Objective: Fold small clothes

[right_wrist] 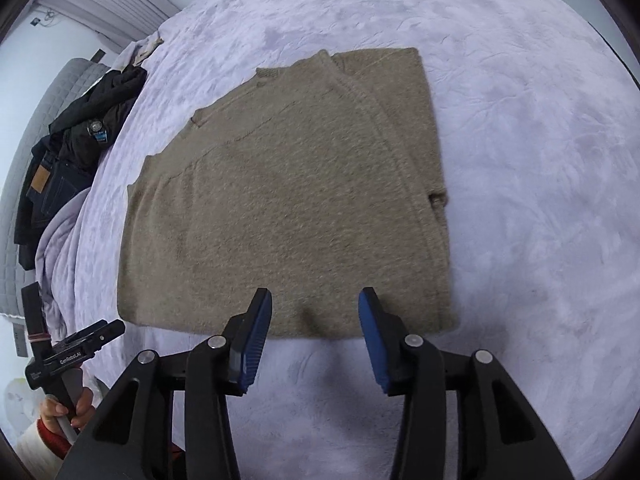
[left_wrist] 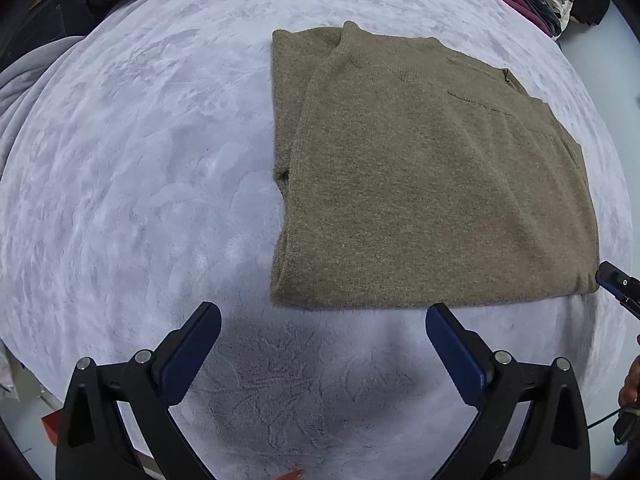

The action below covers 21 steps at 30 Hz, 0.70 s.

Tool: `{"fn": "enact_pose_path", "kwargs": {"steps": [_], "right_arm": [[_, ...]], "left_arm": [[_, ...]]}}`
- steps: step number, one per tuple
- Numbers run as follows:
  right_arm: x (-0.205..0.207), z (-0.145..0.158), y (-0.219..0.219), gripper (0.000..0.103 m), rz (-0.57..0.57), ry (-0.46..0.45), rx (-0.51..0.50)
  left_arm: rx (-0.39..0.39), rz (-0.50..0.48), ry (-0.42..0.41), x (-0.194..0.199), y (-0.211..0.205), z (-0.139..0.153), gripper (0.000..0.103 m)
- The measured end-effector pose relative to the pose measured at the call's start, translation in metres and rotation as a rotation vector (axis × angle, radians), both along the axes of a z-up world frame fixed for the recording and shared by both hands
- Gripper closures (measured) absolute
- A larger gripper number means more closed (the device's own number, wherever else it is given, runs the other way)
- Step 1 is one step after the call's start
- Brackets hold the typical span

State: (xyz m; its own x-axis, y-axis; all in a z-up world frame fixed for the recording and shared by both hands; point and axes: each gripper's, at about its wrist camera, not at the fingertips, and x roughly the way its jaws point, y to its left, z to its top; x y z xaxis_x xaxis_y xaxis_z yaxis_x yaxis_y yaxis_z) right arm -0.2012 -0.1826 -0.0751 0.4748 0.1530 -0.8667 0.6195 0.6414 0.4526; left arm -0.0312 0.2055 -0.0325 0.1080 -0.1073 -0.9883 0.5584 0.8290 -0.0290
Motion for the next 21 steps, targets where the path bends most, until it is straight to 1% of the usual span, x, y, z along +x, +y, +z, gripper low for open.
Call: {"fn": "enact_pose_path", "kwargs": {"steps": [3, 6, 8, 10, 12, 14, 16, 21], "right_arm": [[0.003, -0.005, 0.016, 0.05, 0.023, 0.002, 0.028], [0.006, -0.01, 0.032, 0.05, 0.046, -0.001, 0.059], [0.008, -0.013, 0.04, 0.05, 0.058, 0.004, 0.068], [0.01, -0.015, 0.048, 0.05, 0.063, 0.005, 0.074], [0.013, -0.016, 0.053, 0.05, 0.062, -0.007, 0.083], [0.017, -0.014, 0.055, 0.05, 0.048, -0.03, 0.081], [0.022, -0.013, 0.057, 0.05, 0.029, -0.055, 0.084], [0.026, -0.017, 0.06, 0.05, -0.039, -0.111, 0.138]], "left_arm": [[0.015, 0.017, 0.026, -0.004, -0.002, -0.008, 0.0], [0.025, 0.049, 0.074, -0.004, 0.003, -0.017, 0.0], [0.009, 0.069, 0.113, -0.005, 0.005, -0.022, 0.0], [-0.004, 0.084, 0.111, -0.004, 0.006, -0.02, 0.0], [-0.012, 0.081, 0.08, -0.003, 0.005, -0.014, 0.0], [-0.017, 0.065, 0.056, -0.002, 0.003, -0.009, 0.0], [-0.001, 0.032, 0.046, -0.002, -0.005, -0.006, 0.0], [0.055, -0.06, 0.061, -0.008, -0.027, -0.005, 0.0]]}}
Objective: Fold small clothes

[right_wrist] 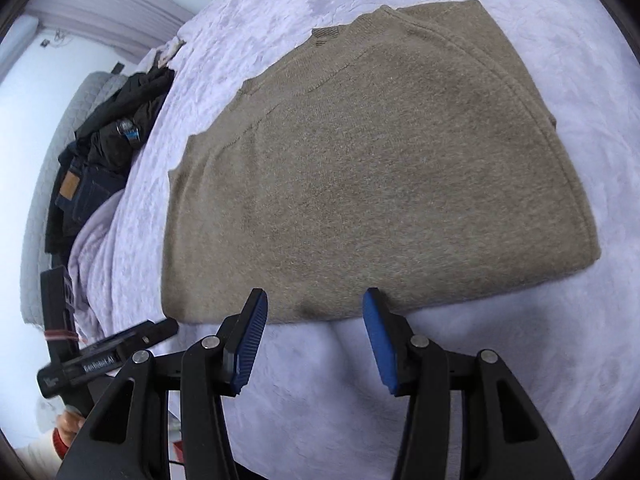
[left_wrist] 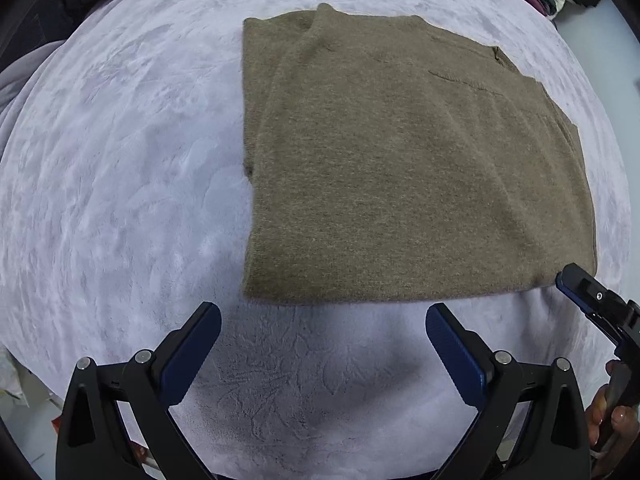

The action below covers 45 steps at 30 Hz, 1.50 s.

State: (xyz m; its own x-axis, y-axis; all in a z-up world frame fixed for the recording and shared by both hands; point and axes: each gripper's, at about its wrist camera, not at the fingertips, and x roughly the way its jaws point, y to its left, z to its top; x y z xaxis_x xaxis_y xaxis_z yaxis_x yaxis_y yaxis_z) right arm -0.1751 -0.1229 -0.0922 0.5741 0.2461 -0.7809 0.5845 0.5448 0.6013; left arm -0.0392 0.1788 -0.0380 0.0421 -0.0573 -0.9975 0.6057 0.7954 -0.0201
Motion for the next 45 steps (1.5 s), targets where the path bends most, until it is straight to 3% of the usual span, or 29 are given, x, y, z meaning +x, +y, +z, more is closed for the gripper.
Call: {"fn": "enact_pose_path", "kwargs": {"steps": [13, 27, 37, 45], "right_arm": [[-0.045, -0.017, 0.007, 0.048, -0.173, -0.043, 0.074], [-0.049, -0.028, 0.002, 0.048, -0.196, -0.064, 0.134], [-0.032, -0.032, 0.001, 0.048, -0.147, -0.066, 0.159], [-0.014, -0.036, 0.011, 0.046, -0.054, -0.07, 0.183]], "left_arm": [[0.08, -0.241, 0.052, -0.047, -0.08, -0.018, 0.0], [0.098, -0.237, 0.067, -0.06, -0.117, -0.033, 0.0], [0.086, -0.183, 0.061, -0.03, -0.061, -0.039, 0.0], [0.069, -0.003, 0.023, 0.008, -0.001, -0.056, 0.0]]}}
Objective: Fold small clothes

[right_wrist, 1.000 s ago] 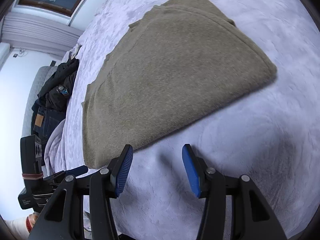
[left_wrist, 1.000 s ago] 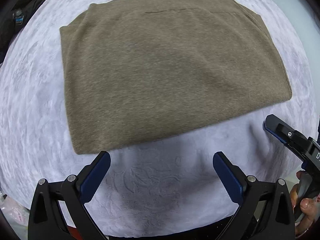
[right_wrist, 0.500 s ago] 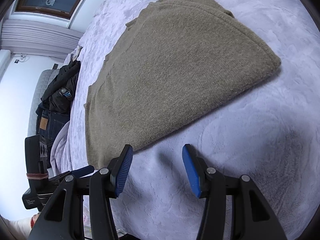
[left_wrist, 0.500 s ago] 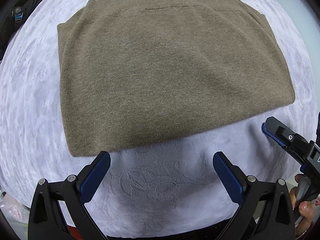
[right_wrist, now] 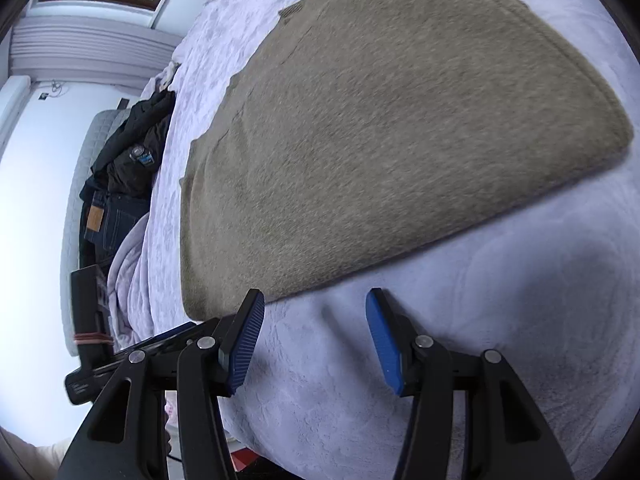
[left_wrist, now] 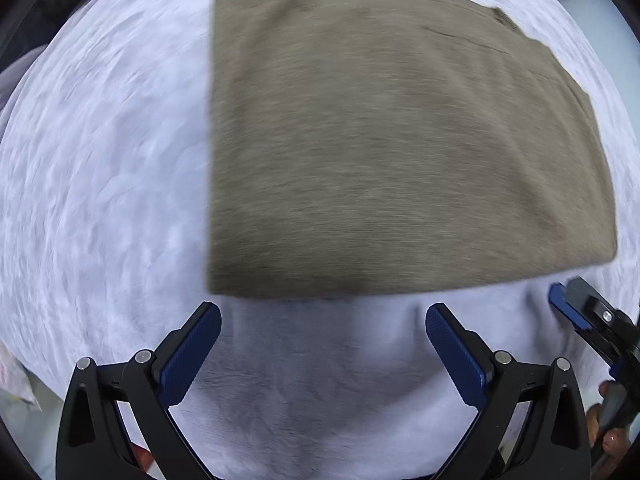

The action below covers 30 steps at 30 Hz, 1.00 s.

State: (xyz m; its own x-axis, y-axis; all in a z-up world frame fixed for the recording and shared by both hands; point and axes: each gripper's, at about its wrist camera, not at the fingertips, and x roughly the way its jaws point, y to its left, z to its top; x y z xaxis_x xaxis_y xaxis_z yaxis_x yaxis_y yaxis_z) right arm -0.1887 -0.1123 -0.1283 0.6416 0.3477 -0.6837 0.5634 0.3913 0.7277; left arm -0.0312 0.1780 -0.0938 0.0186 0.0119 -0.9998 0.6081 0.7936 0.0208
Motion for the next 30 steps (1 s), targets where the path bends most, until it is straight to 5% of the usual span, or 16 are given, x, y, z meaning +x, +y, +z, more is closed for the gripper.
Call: {"fn": "enact_pose_path", "kwargs": {"steps": [6, 10, 14, 20, 23, 26, 30], "right_arm": [[0.024, 0.003, 0.018, 0.046, 0.118, -0.013, 0.018], [0.047, -0.002, 0.033, 0.046, 0.185, -0.015, 0.062], [0.064, -0.015, 0.047, 0.046, 0.211, -0.028, 0.123], [0.083, -0.029, 0.048, 0.046, 0.16, -0.058, 0.222], [0.09, -0.035, 0.045, 0.046, 0.121, -0.061, 0.272], [0.094, -0.036, 0.045, 0.046, 0.118, -0.061, 0.29], [0.095, -0.032, 0.046, 0.046, 0.137, -0.063, 0.28]], "left_arm": [[0.047, 0.122, -0.052, 0.032, 0.058, -0.014, 0.0], [0.005, 0.21, -0.03, 0.046, 0.087, -0.014, 0.0], [-0.111, 0.268, 0.035, 0.054, 0.107, -0.012, 0.0], [-0.367, 0.359, 0.234, 0.042, 0.116, -0.021, 0.0], [-0.418, 0.399, 0.251, 0.032, 0.113, -0.018, 0.0], [-0.441, 0.437, 0.217, 0.031, 0.106, -0.011, 0.0], [-0.277, 0.429, -0.008, 0.043, 0.084, 0.007, 0.0]]}}
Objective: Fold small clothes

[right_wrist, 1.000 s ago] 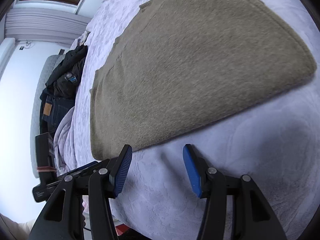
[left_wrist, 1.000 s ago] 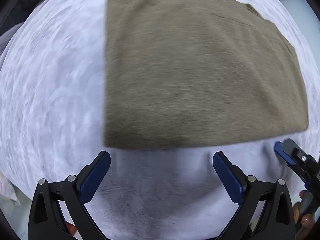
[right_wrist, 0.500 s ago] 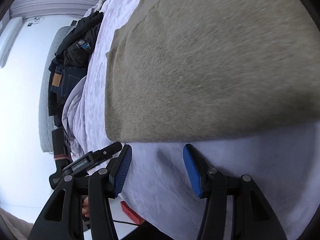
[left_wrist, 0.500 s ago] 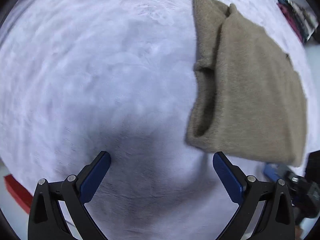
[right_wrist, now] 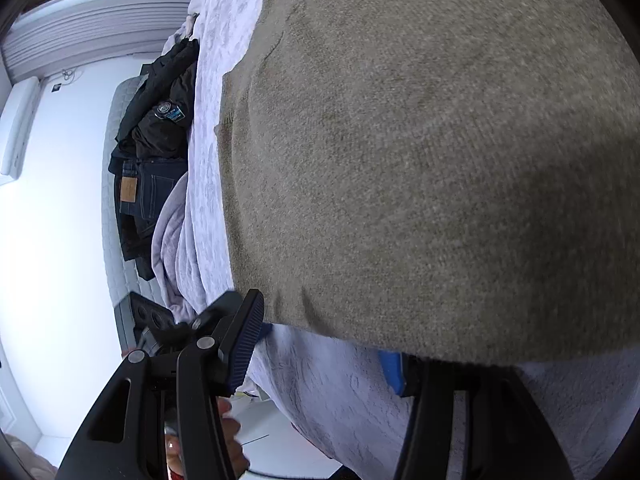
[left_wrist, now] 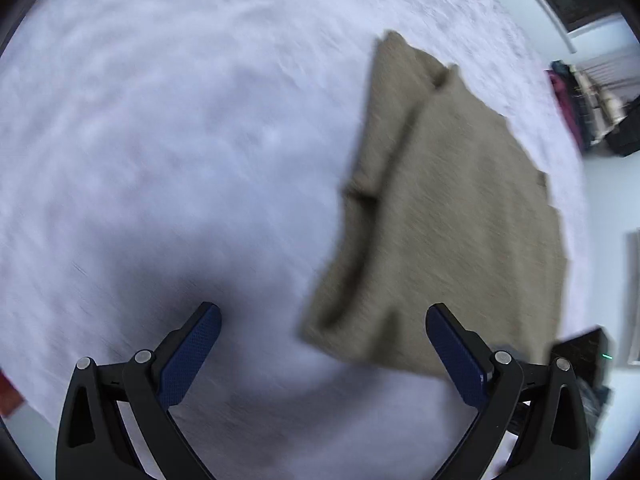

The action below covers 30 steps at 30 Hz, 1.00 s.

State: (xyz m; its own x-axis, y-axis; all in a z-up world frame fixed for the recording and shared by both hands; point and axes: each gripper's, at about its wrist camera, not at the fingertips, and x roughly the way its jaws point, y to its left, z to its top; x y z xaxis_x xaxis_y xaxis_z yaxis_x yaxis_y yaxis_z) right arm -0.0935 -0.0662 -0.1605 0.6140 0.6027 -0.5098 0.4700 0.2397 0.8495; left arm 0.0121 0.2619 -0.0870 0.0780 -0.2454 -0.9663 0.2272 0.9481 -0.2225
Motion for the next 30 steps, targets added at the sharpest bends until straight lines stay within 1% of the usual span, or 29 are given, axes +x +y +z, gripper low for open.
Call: {"fn": "enact_pose_path", "kwargs": {"steps": [1, 3, 4, 8, 9, 11, 13, 15, 16, 18, 20, 22, 23, 25, 28, 30], "right_arm": [[0.0, 0.0, 0.0, 0.046, 0.004, 0.0, -0.002], [0.001, 0.001, 0.001, 0.046, 0.01, 0.0, -0.006], [0.002, 0.002, 0.001, 0.046, 0.013, -0.001, -0.008], [0.004, 0.007, 0.003, 0.044, 0.025, -0.015, -0.017], [0.004, 0.006, 0.004, 0.044, 0.026, -0.019, -0.011], [0.005, 0.005, 0.003, 0.044, 0.023, -0.019, -0.002], [0.003, 0.002, 0.002, 0.044, 0.009, -0.018, 0.013], [0.001, 0.0, 0.001, 0.044, -0.006, -0.021, 0.028], [0.001, -0.001, 0.001, 0.044, -0.011, -0.024, 0.034], [0.002, -0.002, 0.0, 0.044, -0.017, -0.025, 0.04], [0.0, -0.004, -0.001, 0.044, -0.035, -0.023, 0.058], [-0.002, -0.009, -0.003, 0.044, -0.067, -0.022, 0.101], [-0.003, -0.012, -0.004, 0.045, -0.087, -0.022, 0.127], [-0.005, -0.017, -0.006, 0.049, -0.108, -0.029, 0.164], [-0.005, -0.02, -0.006, 0.056, -0.103, -0.027, 0.17], [-0.007, -0.024, -0.006, 0.06, -0.114, -0.017, 0.187]], "left_arm": [[0.066, -0.002, -0.034, 0.004, 0.002, -0.001, 0.0], [0.157, -0.03, -0.071, 0.009, 0.005, -0.004, 0.0], [0.177, -0.047, -0.083, 0.009, 0.008, -0.003, 0.0], [0.198, -0.079, -0.099, 0.003, 0.015, 0.005, 0.0], [0.192, -0.081, -0.094, 0.002, 0.017, 0.007, 0.0], [0.12, -0.074, -0.053, 0.0, 0.019, 0.011, 0.0], [-0.042, -0.053, 0.048, -0.004, 0.026, 0.013, 0.0], [-0.178, -0.024, 0.155, -0.009, 0.024, 0.008, 0.0], [-0.218, -0.016, 0.19, -0.012, 0.022, 0.006, 0.0], [-0.271, -0.004, 0.228, -0.019, 0.017, 0.002, 0.0], [-0.289, 0.007, 0.243, -0.023, 0.008, -0.001, 0.0], [-0.303, 0.026, 0.264, -0.026, 0.005, -0.006, 0.0], [-0.299, 0.031, 0.268, -0.028, 0.009, -0.006, 0.0], [-0.251, 0.032, 0.255, -0.028, 0.006, -0.008, 0.0], [-0.172, 0.015, 0.216, -0.03, -0.008, -0.005, 0.0], [-0.16, 0.005, 0.201, -0.029, -0.014, -0.004, 0.0]]}}
